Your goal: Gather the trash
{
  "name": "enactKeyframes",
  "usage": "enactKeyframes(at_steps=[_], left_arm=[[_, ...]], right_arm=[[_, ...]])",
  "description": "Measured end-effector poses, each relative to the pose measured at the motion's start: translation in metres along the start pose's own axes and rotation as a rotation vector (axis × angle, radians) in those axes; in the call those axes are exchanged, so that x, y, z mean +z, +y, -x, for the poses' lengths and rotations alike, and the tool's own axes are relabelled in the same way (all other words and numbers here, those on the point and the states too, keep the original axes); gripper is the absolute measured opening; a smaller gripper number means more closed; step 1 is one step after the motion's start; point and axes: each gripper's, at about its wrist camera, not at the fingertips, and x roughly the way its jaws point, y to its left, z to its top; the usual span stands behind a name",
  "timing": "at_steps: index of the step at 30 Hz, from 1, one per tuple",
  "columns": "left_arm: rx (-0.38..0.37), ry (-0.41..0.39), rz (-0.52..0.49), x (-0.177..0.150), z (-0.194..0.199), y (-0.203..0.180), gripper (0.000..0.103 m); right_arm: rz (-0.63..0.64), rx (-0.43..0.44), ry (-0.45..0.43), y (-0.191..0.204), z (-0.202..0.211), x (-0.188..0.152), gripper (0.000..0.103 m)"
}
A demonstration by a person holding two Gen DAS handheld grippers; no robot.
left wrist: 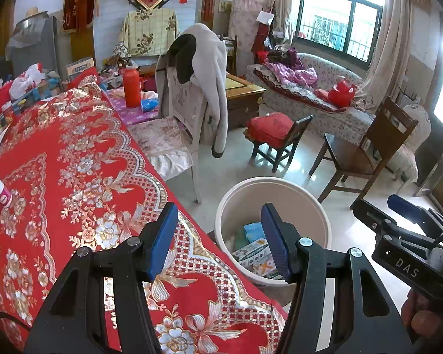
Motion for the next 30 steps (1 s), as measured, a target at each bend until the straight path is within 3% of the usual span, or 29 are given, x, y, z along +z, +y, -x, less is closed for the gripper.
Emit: enactKeyframes(at_steps=[30], left_arm=[[-0.026,0.015,-0.021,-0.007,-0.005,0.001,0.057]], right_arm=[[-0.001,-0.008,0.021,-0.004,-0.007,-0.013,0.074]])
